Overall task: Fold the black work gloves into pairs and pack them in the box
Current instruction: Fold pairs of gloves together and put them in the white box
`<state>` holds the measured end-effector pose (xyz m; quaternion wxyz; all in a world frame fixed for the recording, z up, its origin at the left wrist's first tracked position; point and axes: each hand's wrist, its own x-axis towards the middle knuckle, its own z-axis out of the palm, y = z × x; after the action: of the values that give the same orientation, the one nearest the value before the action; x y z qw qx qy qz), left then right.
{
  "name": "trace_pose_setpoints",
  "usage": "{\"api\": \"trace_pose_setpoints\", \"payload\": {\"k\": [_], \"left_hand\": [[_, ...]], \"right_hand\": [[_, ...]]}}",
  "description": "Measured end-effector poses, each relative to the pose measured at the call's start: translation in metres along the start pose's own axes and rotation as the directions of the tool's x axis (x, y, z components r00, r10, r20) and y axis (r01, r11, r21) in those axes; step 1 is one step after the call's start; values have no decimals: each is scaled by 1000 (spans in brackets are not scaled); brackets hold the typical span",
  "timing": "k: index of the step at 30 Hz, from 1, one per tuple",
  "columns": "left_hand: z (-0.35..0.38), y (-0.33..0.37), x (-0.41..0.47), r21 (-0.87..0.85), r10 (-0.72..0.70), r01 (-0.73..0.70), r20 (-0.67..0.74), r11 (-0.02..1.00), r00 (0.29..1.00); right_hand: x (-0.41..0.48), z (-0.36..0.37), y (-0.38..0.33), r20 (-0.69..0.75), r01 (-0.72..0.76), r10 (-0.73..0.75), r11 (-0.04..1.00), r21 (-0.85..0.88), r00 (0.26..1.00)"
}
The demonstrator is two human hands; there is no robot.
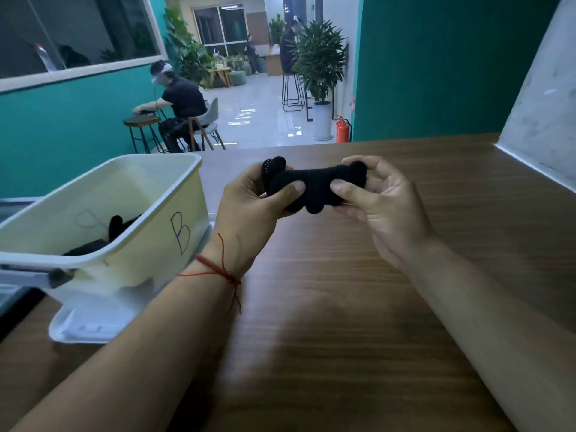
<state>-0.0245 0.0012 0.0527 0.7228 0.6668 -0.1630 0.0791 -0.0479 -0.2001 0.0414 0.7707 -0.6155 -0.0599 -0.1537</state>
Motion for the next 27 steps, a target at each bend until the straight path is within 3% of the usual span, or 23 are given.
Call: {"api": "trace_pose_setpoints", "payload": {"k": [7,15,22,27], "left_hand": [[-71,88,-23,160,170,-155,-89,975,981],[-189,136,-39,441,187,-99,-162,892,969],[-246,130,-39,689,199,-35,-160,724,967],[-255,112,-26,891,224,49,-167,452,960]], "right_hand": [[6,89,-50,154,100,-101,995,10,983],[5,203,-54,313,150,-93,975,-164,945],[16,260,-39,334,144,-24,930,-338,942],[24,273,-21,366,107,118,835,-540,923]]}}
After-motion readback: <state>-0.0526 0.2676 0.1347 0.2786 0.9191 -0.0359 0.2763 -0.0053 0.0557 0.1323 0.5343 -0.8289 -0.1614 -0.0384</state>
